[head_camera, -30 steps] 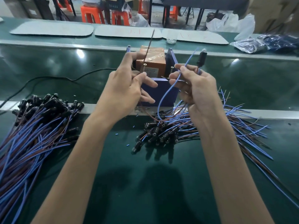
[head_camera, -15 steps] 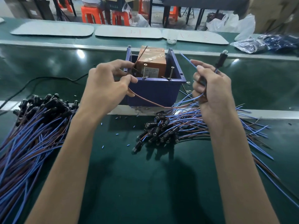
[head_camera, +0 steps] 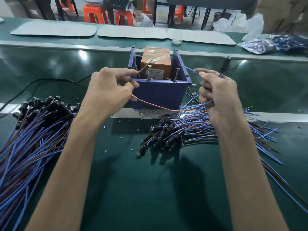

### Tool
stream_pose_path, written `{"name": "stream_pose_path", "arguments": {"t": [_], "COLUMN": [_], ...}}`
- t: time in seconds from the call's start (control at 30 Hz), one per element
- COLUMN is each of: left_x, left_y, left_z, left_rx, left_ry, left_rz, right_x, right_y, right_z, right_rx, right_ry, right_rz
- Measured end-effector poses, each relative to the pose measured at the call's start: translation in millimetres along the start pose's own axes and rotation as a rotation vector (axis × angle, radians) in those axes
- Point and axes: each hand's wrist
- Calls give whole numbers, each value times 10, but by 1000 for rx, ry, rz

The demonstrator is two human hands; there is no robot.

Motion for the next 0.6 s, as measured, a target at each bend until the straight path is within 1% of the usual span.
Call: {"name": "stream_pose_path", "arguments": {"t": [0.37, 0.5, 0.6], "left_x": [12, 6, 6], "left_y": [-2, 13, 11], "left_z": [-2, -3, 5], "left_rx": [-20, -41, -62], "left_ry": [16, 21, 32], "left_rz": [42, 62, 48], "right_x": [-2, 10, 29], "right_y": [5, 17, 40], "right_z": [1, 8, 16], "right_rx": [37, 87, 151], "right_ry": [-28, -56, -94], "right_rz": [57, 75, 92]}}
Point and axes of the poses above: each hand's wrist, its own x-axis away from the middle knuckle, its own y-axis out of the palm, z = x × y, and after that the axes turned 1 degree about z, right-handed
